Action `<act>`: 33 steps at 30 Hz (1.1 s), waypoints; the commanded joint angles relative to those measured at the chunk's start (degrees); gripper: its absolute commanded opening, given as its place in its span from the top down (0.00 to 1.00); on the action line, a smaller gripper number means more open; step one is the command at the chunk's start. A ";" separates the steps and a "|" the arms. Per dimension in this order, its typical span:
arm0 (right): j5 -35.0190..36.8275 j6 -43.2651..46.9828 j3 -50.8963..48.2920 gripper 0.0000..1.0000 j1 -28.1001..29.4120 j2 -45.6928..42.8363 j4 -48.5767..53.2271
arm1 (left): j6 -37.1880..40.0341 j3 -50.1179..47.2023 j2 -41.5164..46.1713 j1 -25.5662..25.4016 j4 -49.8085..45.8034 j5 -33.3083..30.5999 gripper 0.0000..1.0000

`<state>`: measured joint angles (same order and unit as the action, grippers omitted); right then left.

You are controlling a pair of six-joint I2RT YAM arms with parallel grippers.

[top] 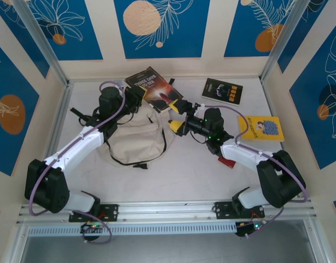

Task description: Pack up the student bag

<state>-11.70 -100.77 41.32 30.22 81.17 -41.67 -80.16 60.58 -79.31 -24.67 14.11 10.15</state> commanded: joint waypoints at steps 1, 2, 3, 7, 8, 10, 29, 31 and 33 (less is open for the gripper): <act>2.66 -2.90 3.18 0.06 0.66 2.50 -7.91 | -2.39 0.31 0.15 -0.64 6.32 -0.31 0.96; 2.65 -3.32 3.49 0.06 0.72 3.21 -8.78 | -2.54 0.28 0.04 -0.60 6.37 -0.21 0.96; 2.57 -3.63 3.80 0.07 0.72 3.85 -9.29 | -2.63 0.31 0.00 -0.64 6.37 -0.13 0.96; 2.46 -4.92 4.47 0.09 1.01 6.63 -11.85 | -2.82 0.05 -0.06 -0.69 6.46 -0.22 0.96; 2.63 -5.64 4.40 0.11 0.97 7.40 -12.75 | -2.90 -0.02 -0.06 -0.73 6.55 -0.31 0.96; 2.82 -6.37 4.25 0.16 0.98 8.42 -15.08 | -2.97 -0.11 -0.03 -0.73 6.42 -0.39 0.96; 3.97 -10.47 0.64 0.62 -0.33 9.36 -22.35 | -2.90 -1.03 -1.33 -0.47 6.73 0.92 0.96; 3.97 -10.68 0.03 0.66 -0.50 9.19 -22.41 | -2.53 -1.07 -1.12 -0.47 6.18 0.75 0.96; 4.01 -10.67 -0.43 0.70 -0.77 8.93 -22.26 | -1.65 -0.95 -0.94 -0.52 4.83 0.48 0.96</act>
<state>-8.95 -111.04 41.98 30.04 90.67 -62.19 -82.48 59.53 -80.75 -24.88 15.62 10.24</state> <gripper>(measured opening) 0.314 0.119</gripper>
